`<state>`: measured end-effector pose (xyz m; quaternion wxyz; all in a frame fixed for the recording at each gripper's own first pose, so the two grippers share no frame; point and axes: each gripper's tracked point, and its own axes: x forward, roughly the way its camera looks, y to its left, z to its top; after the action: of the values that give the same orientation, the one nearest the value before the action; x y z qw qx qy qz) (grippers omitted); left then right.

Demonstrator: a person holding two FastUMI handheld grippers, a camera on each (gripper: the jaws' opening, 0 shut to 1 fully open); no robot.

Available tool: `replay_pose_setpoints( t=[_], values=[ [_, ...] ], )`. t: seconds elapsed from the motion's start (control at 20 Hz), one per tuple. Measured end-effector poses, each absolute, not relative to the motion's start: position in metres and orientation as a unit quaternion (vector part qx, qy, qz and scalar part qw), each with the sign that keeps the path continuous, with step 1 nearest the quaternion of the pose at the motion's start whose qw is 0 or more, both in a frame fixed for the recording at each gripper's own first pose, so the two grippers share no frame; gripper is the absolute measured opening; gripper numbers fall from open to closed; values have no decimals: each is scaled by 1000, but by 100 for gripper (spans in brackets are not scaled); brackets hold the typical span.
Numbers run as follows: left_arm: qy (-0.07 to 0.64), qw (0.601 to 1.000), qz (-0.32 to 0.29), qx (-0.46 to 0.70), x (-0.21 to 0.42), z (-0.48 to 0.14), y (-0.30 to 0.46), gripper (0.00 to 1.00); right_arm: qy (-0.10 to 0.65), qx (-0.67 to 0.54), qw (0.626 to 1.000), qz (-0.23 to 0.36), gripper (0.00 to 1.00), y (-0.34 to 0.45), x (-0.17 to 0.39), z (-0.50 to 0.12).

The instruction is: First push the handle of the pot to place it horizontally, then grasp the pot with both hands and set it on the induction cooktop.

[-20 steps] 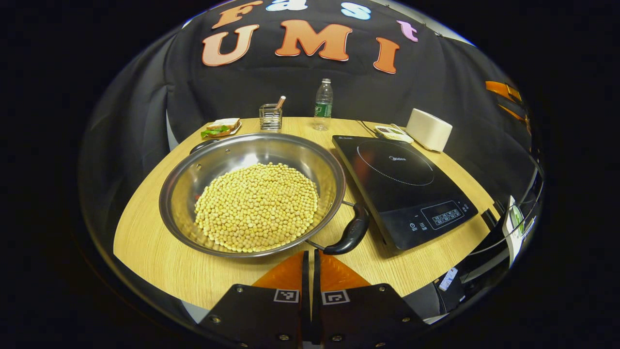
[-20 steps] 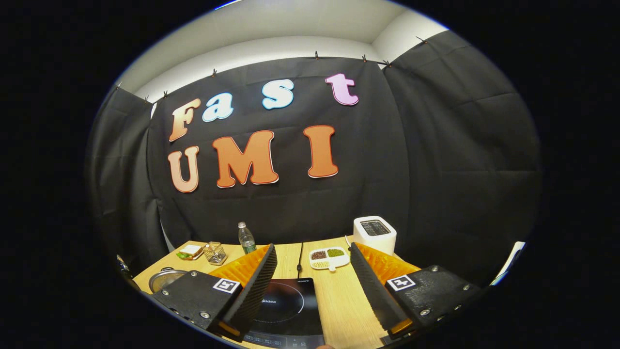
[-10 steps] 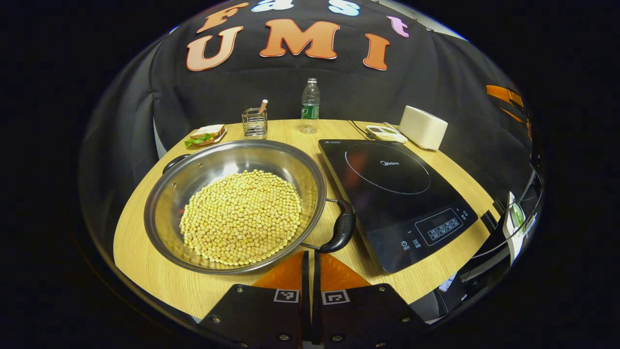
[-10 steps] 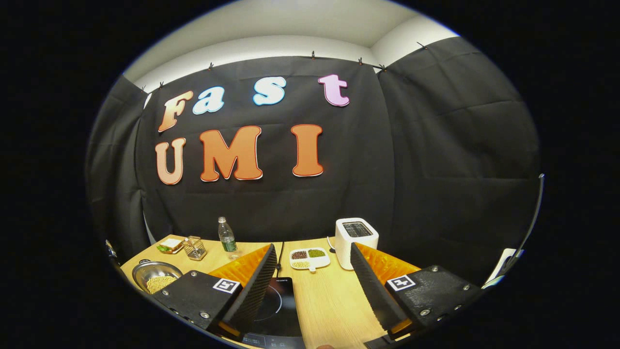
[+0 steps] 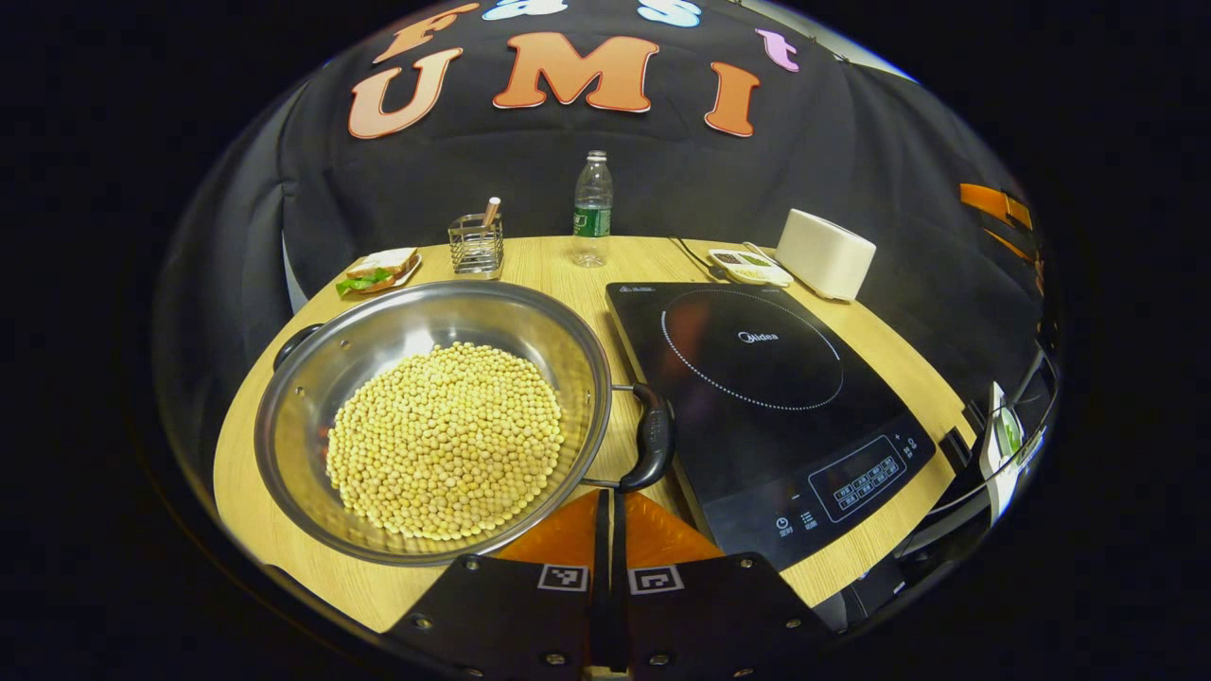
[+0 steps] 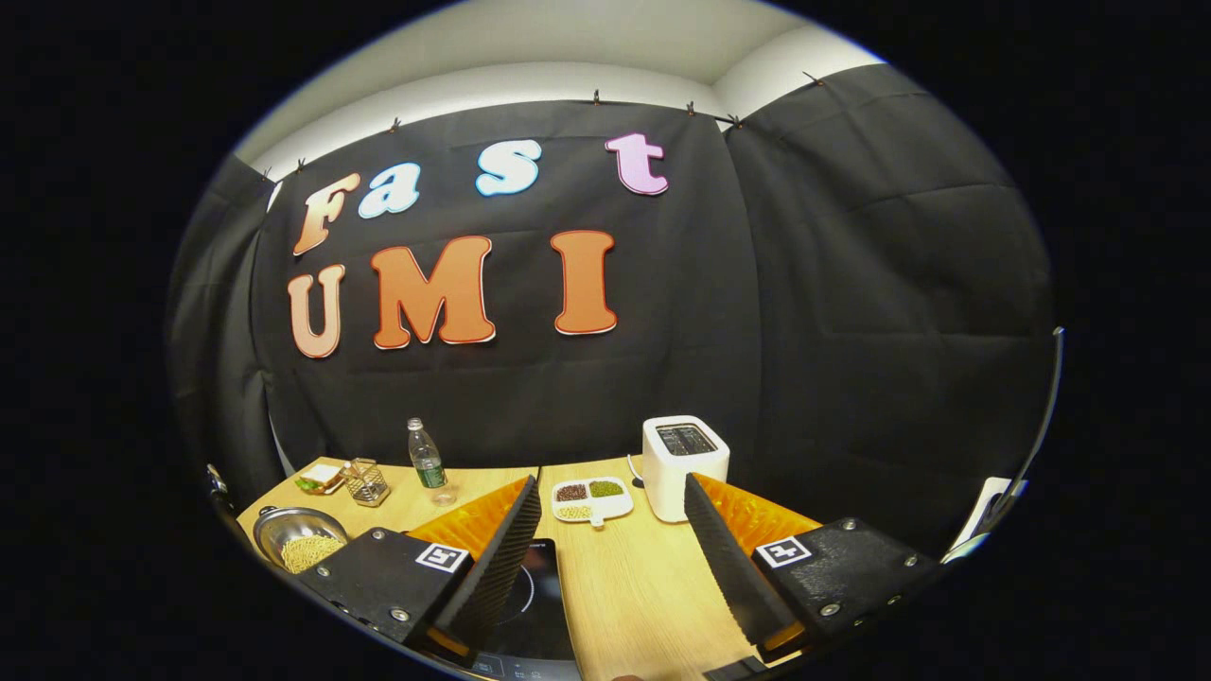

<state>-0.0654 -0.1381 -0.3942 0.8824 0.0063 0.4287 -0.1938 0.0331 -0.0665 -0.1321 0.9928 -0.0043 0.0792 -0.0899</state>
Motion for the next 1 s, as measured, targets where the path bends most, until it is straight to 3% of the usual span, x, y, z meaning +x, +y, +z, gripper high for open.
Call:
replay_pose_setpoints(
  t=[0.65, 0.75, 0.85, 0.9, 1.0],
  values=[
    [419, 885, -203, -2, -30, -402, -166, 1, 101, -3, 990, -102, 95, -69, 44, -153],
    [418, 885, -206, -3, -27, -403, -168, 1, 104, -2, 989, -103, 100, -67, 45, -154],
    [418, 884, -209, -8, -25, -401, -171, 1, 105, -2, 989, -102, 95, -62, 45, -155],
    [419, 883, -211, -12, -24, -401, -173, 1, 105, -2, 989, -102, 100, -59, 45, -154],
    [418, 883, -213, -19, -26, -399, -175, 3, 104, -1, 990, -99, 95, -50, 45, -152]
  ],
)
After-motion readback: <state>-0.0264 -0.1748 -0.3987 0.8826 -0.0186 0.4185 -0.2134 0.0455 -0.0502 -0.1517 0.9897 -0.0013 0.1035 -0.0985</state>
